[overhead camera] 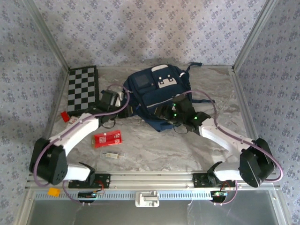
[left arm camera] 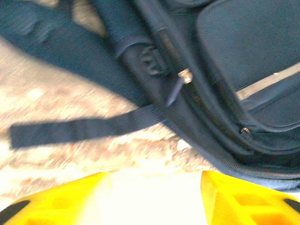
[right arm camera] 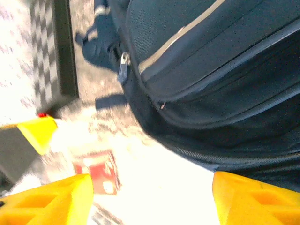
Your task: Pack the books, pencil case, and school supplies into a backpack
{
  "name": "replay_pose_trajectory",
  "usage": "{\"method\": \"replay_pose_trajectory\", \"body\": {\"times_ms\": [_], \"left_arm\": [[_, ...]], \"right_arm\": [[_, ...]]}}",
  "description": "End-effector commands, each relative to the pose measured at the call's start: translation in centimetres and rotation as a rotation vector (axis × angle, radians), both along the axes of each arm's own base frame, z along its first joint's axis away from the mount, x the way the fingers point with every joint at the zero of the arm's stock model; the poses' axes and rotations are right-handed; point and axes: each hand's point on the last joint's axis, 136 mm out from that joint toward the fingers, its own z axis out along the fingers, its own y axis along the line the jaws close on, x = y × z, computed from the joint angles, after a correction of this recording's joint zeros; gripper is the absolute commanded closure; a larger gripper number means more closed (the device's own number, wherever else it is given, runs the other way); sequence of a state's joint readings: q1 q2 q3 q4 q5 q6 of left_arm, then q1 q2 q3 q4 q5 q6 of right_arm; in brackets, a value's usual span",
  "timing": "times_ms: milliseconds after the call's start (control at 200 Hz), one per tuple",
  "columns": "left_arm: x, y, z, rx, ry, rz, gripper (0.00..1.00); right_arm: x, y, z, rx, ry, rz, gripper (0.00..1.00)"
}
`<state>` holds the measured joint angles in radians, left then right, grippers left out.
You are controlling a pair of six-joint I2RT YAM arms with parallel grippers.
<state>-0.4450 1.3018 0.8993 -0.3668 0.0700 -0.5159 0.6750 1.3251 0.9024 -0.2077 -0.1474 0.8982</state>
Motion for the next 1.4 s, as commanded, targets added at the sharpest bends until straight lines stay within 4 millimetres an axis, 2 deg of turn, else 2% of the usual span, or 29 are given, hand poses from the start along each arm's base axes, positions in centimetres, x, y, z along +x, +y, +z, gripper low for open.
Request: {"method": "replay_pose_trajectory", "body": {"times_ms": [0,135,245,355,405,425,555,570,595,685,885,959,1039,1144,1244,1399], "left_arm": [[-4.1,5.1,-3.0,0.041,0.206,0.218,0.46],[-7.0,10.2,-4.9,0.029,0.296,0.427,0.40],[-9.3,14.3,-6.0,0.055,0.358,0.584,0.34],[-9.8,17.4,-7.4,0.068,0.369,0.719,0.27],[-9.7,18.1,-8.2,0.036,0.393,0.759,0.26],[-9.8,18.1,-8.6,0.022,0.409,0.761,0.26],[-7.2,16.4,-9.5,-0.073,0.390,0.689,0.26],[-7.0,16.2,-9.6,-0.084,0.389,0.675,0.26],[-6.5,15.6,-9.7,-0.113,0.385,0.650,0.26],[-5.3,13.4,-9.7,-0.183,0.372,0.552,0.34],[-3.9,9.4,-9.3,-0.212,0.347,0.422,0.40],[-3.7,8.6,-9.0,-0.210,0.333,0.386,0.42],[-3.9,9.0,-8.9,-0.180,0.326,0.389,0.43],[-4.8,11.0,-8.7,-0.114,0.319,0.448,0.42],[-6.0,12.9,-8.7,-0.069,0.330,0.513,0.41],[-7.5,13.7,-10.6,-0.070,0.402,0.549,0.40]], "right_arm": [[-1.3,1.9,-1.4,-0.196,-0.052,0.210,0.30],[-1.4,5.5,-2.2,-0.255,-0.114,0.353,0.29],[-1.4,7.6,-2.9,-0.255,-0.121,0.412,0.29],[-1.6,8.8,-3.8,-0.279,-0.126,0.449,0.29],[-1.7,9.2,-4.1,-0.280,-0.125,0.474,0.29],[-1.7,9.4,-4.2,-0.280,-0.125,0.482,0.29],[-2.1,9.6,-5.3,-0.311,-0.112,0.519,0.28],[-1.7,10.1,-4.3,-0.301,-0.132,0.516,0.28],[-1.6,10.1,-4.2,-0.304,-0.131,0.518,0.28],[-1.8,10.2,-4.8,-0.306,-0.115,0.526,0.26],[-1.9,12.0,-5.9,-0.250,-0.067,0.546,0.22],[-1.6,12.8,-6.6,-0.248,-0.052,0.547,0.21],[-1.5,14.3,-7.2,-0.235,-0.036,0.563,0.21],[-1.8,16.5,-8.3,-0.235,-0.010,0.590,0.20],[-2.0,17.6,-9.4,-0.240,0.018,0.597,0.21],[-2.9,19.2,-10.8,-0.222,0.062,0.640,0.26]]}}
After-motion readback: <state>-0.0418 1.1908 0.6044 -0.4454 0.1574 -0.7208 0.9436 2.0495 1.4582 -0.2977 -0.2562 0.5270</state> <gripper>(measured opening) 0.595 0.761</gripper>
